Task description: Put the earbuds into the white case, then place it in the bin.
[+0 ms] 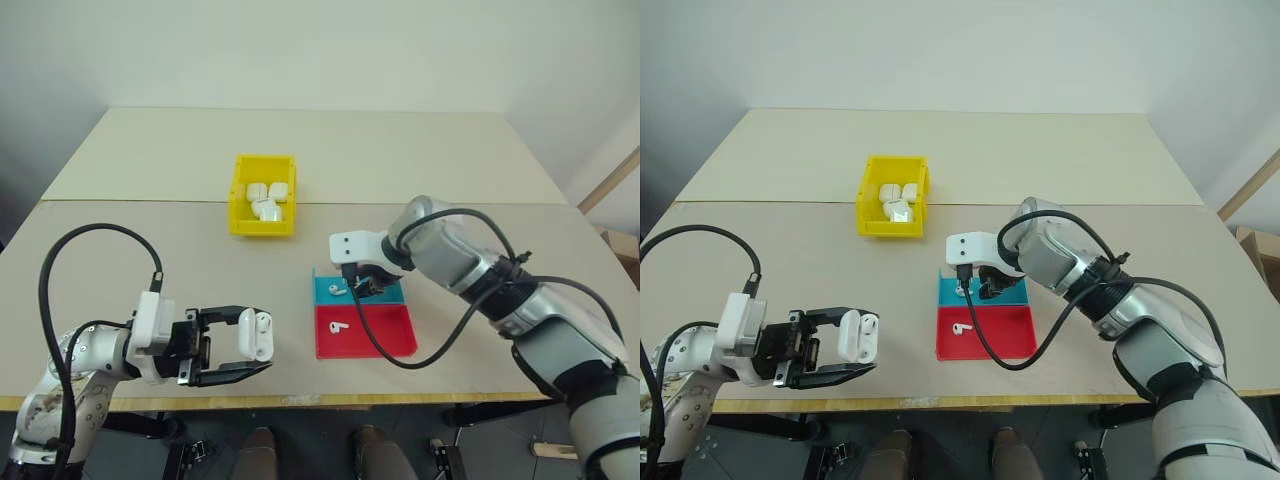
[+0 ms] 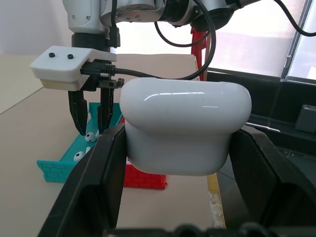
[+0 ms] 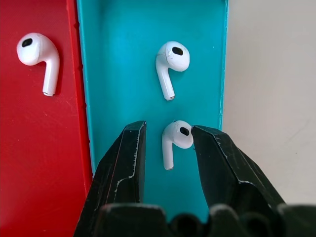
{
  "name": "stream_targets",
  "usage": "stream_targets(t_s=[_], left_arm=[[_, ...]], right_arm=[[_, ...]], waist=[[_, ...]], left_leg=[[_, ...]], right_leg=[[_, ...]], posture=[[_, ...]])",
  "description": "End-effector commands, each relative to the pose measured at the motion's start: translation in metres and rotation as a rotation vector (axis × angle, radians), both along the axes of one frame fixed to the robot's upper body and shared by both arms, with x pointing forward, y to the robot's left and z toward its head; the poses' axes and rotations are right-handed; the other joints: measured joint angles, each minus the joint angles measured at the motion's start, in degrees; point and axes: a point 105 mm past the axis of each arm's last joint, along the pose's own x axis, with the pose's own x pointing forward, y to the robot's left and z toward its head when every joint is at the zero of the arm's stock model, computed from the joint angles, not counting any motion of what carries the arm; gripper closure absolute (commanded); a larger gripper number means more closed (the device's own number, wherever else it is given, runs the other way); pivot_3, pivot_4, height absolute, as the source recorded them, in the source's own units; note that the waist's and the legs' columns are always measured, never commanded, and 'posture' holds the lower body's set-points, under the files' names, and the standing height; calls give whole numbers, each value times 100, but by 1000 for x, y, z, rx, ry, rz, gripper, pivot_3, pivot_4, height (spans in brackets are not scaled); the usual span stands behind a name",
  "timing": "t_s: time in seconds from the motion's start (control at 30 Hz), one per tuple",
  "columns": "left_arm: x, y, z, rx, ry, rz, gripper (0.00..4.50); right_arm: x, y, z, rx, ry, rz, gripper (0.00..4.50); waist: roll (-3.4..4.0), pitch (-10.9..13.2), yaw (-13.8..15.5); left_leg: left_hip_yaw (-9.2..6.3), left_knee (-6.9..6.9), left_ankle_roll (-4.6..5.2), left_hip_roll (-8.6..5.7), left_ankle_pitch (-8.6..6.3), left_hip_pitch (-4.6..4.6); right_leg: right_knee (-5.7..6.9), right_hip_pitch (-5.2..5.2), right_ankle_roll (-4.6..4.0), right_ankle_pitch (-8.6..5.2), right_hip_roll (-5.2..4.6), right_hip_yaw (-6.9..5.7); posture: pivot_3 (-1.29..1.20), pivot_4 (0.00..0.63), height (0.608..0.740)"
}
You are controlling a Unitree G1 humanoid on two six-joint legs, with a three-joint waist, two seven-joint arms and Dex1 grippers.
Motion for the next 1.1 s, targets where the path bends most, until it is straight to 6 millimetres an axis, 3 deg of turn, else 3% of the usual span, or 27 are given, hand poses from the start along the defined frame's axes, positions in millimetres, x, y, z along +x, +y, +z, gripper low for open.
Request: stream_targets(t_s=[0.03,1.1], left_arm=[[-4,-6,7,-1,-56,-23,1669],[-3,-10,5,-8,-64,-25,1669]], right_arm=[[5,4,18,1,-53,21,2614],[10,0,5,-66,-41,34,2614]], waist=[[0,0,-1],[0,0,-1]], left_leg=[[0,0,0,0,0,0],[0,0,0,0,0,0]], right_leg=[[0,0,0,0,0,0],[1,0,0,0,0,0]], posture=[[0,150,740],[0,150,740]])
